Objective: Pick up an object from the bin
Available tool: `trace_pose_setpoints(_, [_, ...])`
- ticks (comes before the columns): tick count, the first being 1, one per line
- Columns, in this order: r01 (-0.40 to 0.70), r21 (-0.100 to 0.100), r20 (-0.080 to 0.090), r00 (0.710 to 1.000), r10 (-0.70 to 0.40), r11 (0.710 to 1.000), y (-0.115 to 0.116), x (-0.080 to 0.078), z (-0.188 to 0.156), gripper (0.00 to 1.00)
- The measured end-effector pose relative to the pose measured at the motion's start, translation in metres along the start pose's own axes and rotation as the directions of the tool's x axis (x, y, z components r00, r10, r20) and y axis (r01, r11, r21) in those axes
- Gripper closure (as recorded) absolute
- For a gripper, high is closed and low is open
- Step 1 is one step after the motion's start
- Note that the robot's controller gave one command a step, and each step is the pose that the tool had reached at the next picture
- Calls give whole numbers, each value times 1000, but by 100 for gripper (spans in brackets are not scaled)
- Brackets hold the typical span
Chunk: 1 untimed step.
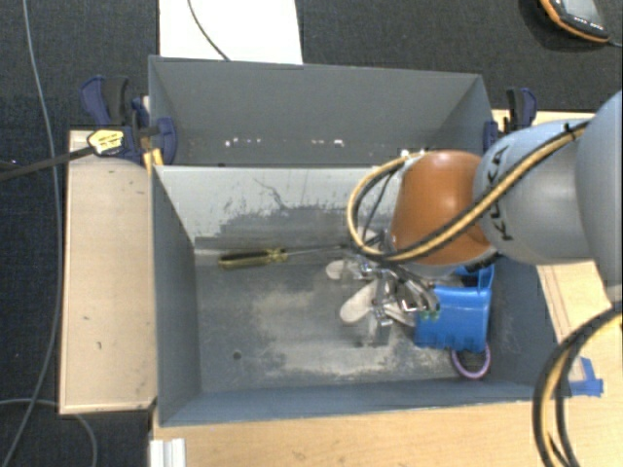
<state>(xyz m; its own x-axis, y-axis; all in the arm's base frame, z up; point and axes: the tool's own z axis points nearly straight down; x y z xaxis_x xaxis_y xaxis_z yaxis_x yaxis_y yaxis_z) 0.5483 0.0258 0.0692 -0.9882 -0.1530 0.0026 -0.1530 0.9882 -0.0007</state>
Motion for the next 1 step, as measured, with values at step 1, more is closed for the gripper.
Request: trace_pose_setpoints(1, [34, -4, 14, 999, -34, 999, -2, -4, -77, 0])
